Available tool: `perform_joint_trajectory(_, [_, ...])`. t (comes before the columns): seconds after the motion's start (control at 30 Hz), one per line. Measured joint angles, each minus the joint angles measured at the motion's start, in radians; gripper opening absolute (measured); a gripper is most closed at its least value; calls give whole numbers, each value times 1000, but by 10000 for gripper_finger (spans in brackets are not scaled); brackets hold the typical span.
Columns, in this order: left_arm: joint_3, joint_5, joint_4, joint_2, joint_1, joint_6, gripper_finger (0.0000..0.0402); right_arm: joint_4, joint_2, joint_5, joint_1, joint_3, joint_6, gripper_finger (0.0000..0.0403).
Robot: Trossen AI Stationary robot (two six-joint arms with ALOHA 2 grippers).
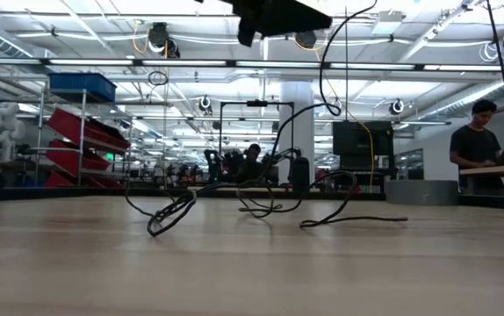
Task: Coil cords
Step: Coil the black wire onto the spool
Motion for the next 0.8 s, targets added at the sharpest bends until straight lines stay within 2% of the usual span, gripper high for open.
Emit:
perform_joint_trajectory(0.17, [0,91,87,56,17,-26,255,56,0,4,-7,0,-38,0])
perform_joint_trajectory(0.3, [0,96,97,91,21,-26,255,84,0,4,-16,0,-60,0])
perform_joint_trajectory(0.5, [0,21,90,95,20,-24,255,71,0,5,-16,0,-91,0])
perform_joint_trajectory(0.8, [0,-22,87,88,43,25,255,80,12,7,-42,0,-68,0])
